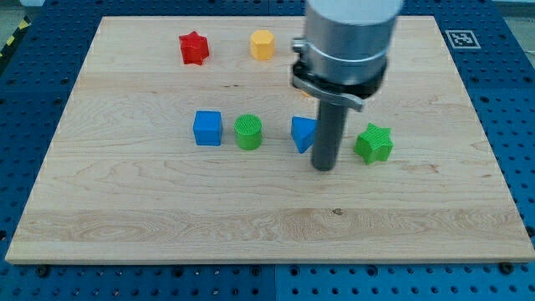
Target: Move the yellow heart to the left of the yellow hexagon
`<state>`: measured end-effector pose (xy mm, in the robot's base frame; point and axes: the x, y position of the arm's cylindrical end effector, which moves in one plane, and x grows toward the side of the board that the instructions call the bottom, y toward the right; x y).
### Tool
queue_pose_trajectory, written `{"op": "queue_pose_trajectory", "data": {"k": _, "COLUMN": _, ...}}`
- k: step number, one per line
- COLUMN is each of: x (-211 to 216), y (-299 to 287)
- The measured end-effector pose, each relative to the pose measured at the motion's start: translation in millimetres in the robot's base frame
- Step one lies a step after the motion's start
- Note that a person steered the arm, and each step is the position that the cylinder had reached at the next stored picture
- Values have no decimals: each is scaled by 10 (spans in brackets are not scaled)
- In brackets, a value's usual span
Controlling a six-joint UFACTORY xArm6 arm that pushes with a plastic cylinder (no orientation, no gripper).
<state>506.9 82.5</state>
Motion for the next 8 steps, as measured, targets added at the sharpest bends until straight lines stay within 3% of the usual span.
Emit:
{"op": "queue_pose_trajectory", "data": {"k": 3, "x": 42, "y": 633}}
{"op": "queue_pose_trajectory", "data": {"k": 5, "x": 43, "y": 673}}
{"op": "queue_pose_trajectory", "data": {"k": 7, "x": 13, "y": 1282}}
{"op": "queue_pose_trajectory", "data": {"k": 8, "x": -380, "y": 1416}}
